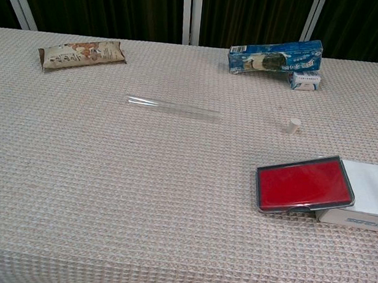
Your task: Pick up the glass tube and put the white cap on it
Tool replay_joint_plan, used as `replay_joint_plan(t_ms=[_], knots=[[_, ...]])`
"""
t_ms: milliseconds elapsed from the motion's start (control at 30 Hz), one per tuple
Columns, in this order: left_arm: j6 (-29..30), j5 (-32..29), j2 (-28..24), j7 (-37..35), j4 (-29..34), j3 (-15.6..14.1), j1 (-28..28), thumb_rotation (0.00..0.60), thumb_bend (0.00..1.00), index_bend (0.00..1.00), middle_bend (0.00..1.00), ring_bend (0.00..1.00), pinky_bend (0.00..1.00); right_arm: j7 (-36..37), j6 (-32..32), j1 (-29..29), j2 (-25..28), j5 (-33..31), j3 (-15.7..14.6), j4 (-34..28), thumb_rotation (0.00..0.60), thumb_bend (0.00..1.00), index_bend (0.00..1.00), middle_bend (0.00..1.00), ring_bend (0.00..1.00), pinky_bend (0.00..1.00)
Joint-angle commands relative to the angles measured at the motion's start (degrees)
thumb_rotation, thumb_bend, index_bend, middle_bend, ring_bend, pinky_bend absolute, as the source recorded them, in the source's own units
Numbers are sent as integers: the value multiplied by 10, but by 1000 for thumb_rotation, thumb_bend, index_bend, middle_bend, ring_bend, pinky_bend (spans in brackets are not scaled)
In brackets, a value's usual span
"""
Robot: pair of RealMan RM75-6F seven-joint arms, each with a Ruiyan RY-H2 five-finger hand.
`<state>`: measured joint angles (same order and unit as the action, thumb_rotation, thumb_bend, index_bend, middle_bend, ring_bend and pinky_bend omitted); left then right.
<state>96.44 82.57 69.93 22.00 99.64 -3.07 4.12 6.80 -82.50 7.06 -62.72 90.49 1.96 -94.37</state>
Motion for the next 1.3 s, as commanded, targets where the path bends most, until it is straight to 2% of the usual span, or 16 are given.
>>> replay_joint_plan(t_ms=[33,233,333,400,500,600,667,767,900,1067,1300], knots=[[-11,1,0,6,3,7,4,600,263,246,172,113,156,1,2,1,0,-2,0,0,600,176,59,188,44,175],[-42,16,0,30,17,27,28,600,263,246,173,126,177,12,-3,-3,-1,6,-6,3,600,176,60,188,44,175],[-76,28,0,49,33,48,62,600,263,269,177,158,228,22,-10,-6,-2,14,-11,8,600,176,60,188,44,175],[-105,38,7,66,36,70,95,600,263,286,210,194,340,29,-15,-8,-3,19,-14,11,600,176,60,188,44,175],[-171,26,28,86,36,107,153,600,263,300,284,315,648,35,-20,-11,-4,26,-18,14,600,176,60,188,44,175],[-257,-28,56,119,34,146,220,600,264,310,297,460,902,38,-22,-12,-4,32,-21,14,600,176,60,187,44,175],[-311,-79,82,160,27,171,266,600,264,310,308,542,991,38,-24,-13,-4,35,-23,13,600,176,60,188,44,175],[-366,-159,131,220,-3,201,330,600,264,314,306,542,1000,36,-26,-15,-3,37,-25,11,600,176,60,187,44,175],[-404,-276,197,301,-59,221,404,600,263,324,308,540,1000,37,-25,-16,-1,35,-26,10,600,176,60,187,44,175],[-407,-397,279,372,-146,226,479,600,263,347,334,609,1000,40,-21,-16,0,29,-26,12,600,176,60,188,44,175],[-392,-518,361,434,-241,231,551,600,303,369,371,691,1000,41,-13,-13,0,24,-27,13,600,176,60,188,44,175]])
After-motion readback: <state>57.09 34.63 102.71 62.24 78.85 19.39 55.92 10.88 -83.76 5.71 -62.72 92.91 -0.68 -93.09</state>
